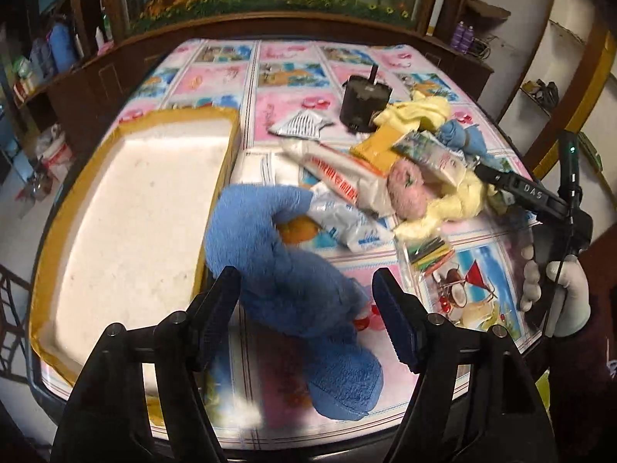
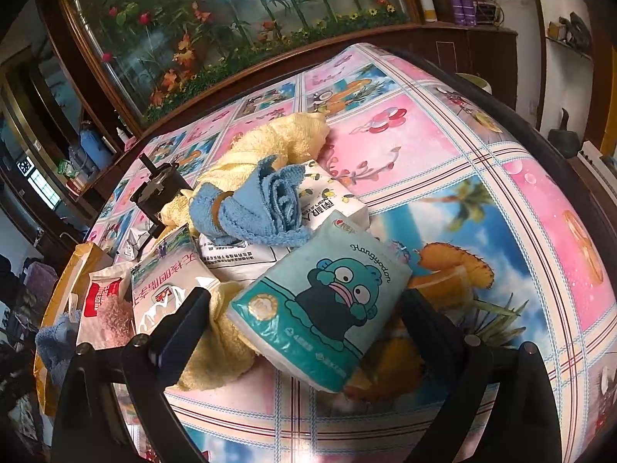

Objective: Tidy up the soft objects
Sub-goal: 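Carry the blue towel with the left tool toward the white box, then grasp a white printed packet with right tool while left tool carries towel, then drop the towel in the box with left tool while right tool drops packet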

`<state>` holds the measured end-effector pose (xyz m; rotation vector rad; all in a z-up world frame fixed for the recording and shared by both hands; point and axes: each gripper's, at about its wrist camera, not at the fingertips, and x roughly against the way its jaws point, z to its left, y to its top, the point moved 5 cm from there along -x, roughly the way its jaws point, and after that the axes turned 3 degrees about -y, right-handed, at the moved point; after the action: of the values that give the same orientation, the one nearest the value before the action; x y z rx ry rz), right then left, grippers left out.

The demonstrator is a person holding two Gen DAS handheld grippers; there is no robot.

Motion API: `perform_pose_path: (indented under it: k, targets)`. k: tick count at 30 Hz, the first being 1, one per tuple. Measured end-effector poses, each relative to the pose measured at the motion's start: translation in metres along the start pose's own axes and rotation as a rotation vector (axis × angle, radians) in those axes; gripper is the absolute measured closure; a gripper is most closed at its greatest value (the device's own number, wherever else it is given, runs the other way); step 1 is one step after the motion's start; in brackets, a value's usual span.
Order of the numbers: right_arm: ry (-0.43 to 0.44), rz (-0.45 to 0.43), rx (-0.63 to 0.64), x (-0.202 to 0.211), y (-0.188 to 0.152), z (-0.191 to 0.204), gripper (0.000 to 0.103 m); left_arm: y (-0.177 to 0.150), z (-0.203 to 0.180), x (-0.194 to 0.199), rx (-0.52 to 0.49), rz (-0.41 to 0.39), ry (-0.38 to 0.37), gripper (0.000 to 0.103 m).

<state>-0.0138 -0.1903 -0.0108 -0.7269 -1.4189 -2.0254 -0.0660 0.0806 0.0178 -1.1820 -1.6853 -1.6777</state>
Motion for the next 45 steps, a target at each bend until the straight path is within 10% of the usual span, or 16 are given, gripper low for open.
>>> perform_pose_path:
  k: [15,16,25,31,40,45]
  targets:
    - [0.001,0.0,0.0,0.0,0.0,0.0,0.005,-0.002,-0.011,-0.055,-0.075,0.007,0.149,0.04]
    - [0.001,0.0,0.0,0.0,0.0,0.0,0.005,-0.001,-0.011,-0.051,-0.075,-0.009,0.132,0.053]
    - [-0.004,-0.072,0.039,0.02,0.007,0.002,0.005,0.007,-0.011,0.019,0.015,-0.176,-0.111,0.054]
    - [0.026,-0.099,0.221,0.056,0.018,0.038,0.005,0.005,0.017,0.057,0.085,-0.244,-0.183,0.054]
    - [-0.113,0.079,0.745,-0.008,0.001,0.126,0.006,-0.008,0.059,0.077,0.165,-0.288,-0.152,0.054]
    - [-0.159,0.166,0.784,-0.043,0.0,0.134,0.047,-0.016,0.079,0.084,0.202,-0.299,-0.123,0.054]
